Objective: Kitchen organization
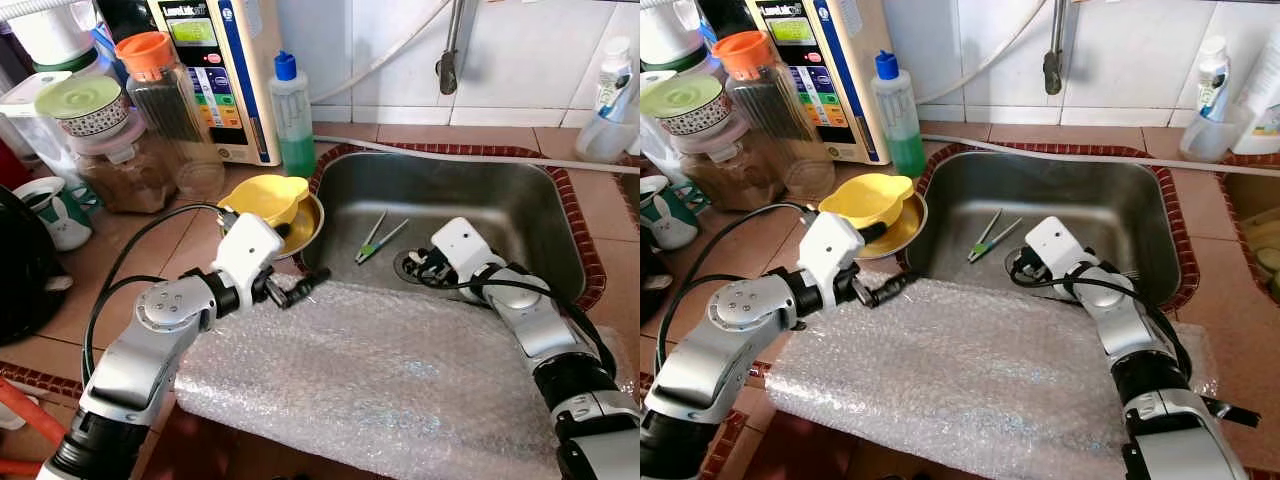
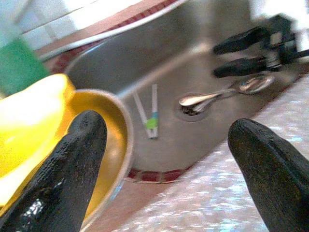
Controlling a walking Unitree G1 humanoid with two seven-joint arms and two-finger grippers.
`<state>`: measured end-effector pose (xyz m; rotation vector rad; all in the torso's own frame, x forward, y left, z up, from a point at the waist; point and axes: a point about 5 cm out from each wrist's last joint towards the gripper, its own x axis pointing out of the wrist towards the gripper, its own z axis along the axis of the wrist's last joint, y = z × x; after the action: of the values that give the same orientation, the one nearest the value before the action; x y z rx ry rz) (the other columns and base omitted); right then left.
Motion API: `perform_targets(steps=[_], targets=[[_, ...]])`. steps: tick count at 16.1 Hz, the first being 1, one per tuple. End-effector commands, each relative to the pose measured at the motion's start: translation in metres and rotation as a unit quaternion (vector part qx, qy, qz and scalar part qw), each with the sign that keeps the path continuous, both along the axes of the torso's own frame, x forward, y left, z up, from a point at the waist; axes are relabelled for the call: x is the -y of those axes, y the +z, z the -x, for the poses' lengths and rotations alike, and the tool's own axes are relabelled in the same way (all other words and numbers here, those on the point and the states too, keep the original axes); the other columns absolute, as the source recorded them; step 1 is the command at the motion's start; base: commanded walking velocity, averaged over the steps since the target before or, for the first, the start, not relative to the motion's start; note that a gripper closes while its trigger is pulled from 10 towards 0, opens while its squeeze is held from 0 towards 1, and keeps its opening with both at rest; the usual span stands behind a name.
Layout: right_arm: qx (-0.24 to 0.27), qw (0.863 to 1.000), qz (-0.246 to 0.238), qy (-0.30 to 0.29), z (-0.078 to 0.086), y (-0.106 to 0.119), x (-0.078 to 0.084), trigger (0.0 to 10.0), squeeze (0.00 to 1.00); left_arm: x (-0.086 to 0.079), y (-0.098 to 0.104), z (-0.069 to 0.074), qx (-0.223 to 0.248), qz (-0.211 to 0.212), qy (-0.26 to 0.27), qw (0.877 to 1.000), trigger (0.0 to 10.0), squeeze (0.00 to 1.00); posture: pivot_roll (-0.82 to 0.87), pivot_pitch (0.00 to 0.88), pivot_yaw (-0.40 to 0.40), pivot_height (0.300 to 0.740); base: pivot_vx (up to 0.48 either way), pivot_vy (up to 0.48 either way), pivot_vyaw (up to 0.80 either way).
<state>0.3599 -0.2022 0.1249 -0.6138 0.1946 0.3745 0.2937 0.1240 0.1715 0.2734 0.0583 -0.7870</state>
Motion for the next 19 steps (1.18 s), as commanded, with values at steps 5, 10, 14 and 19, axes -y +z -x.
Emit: perform_targets(steps=[5,10,14,19], targets=[[0.049,0.998,-0.025,0.014,-0.004,0.028,-0.015,10.0,1.0,-0.019,0.032,-0.026,0.083,0.08,0.128,0.985,10.0,1.0,-0.21,0.098,0.164,0.74,0.0,0.0,0.0],[0.061,0.994,-0.039,0.081,0.008,0.036,-0.047,10.0,1.0,-0.026,0.021,-0.042,0.08,0.018,0.173,0.981,10.0,0.33,-0.22,0.099,0.167,0.74,0.0,0.0,0.0],[0.062,0.991,-0.051,0.111,0.019,0.037,-0.069,10.0,0.57,-0.045,0.014,-0.058,0.028,0.089,0.303,0.948,10.0,0.0,-0.22,0.1,0.167,0.74,0.0,0.0,0.0],[0.049,0.989,-0.051,0.133,0.028,0.032,-0.085,10.0,0.0,-0.044,0.017,-0.064,-0.05,0.218,0.362,0.905,10.0,0.0,-0.22,0.095,0.165,0.74,0.0,0.0,0.0]])
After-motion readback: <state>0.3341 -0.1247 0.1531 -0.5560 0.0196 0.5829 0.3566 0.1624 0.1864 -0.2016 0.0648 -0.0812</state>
